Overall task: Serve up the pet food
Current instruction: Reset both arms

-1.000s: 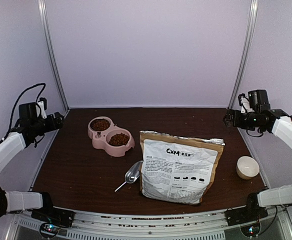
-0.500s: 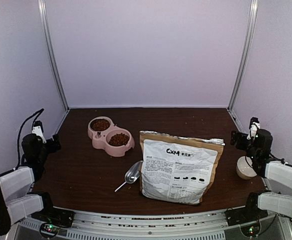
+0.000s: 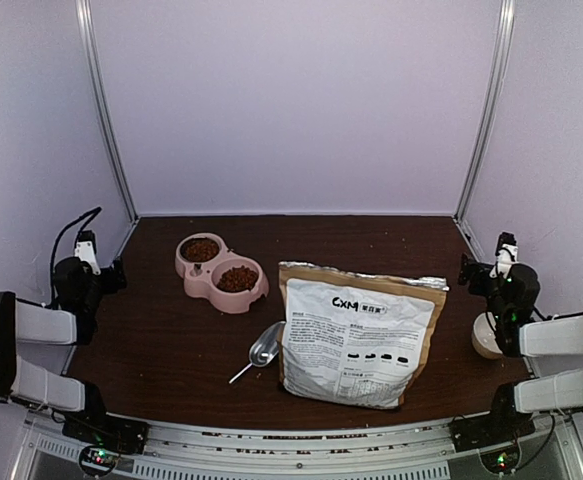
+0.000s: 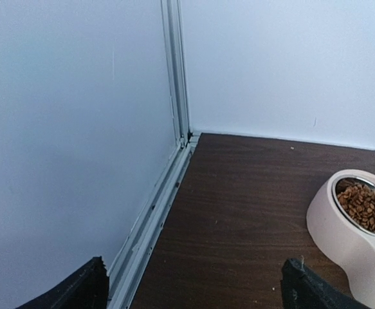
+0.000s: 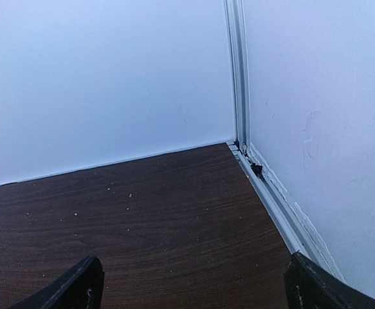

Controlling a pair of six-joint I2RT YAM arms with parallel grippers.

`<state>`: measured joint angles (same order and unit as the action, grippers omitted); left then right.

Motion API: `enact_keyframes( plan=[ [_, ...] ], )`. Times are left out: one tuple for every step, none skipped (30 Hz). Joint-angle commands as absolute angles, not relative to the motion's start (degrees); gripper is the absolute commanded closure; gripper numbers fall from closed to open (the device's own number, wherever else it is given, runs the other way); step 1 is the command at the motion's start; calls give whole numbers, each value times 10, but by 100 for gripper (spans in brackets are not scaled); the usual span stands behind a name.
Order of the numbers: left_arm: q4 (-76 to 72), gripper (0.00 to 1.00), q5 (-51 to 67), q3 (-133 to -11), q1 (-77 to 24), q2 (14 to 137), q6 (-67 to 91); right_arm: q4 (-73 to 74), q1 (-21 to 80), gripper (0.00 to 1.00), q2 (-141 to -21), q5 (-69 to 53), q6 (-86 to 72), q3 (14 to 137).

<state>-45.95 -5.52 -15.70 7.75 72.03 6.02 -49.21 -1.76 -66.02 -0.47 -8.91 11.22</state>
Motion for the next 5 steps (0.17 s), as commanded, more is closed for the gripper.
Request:
enact_keyframes(
  plan=[
    [-527,5,-48,-173,71,727,38,-530,-20,0,-657,-5,-76,123],
    [-530,5,-45,-172,71,728,36,-531,-20,0,-657,-5,-76,124],
    [-533,5,-43,-172,71,730,34,-532,-20,0,-658,-5,-76,124],
    [-532,5,-43,-173,71,730,34,-532,-20,0,-659,-5,-76,125],
    [-528,5,-47,-174,71,729,35,-533,-20,0,-660,-3,-76,125]
  ],
)
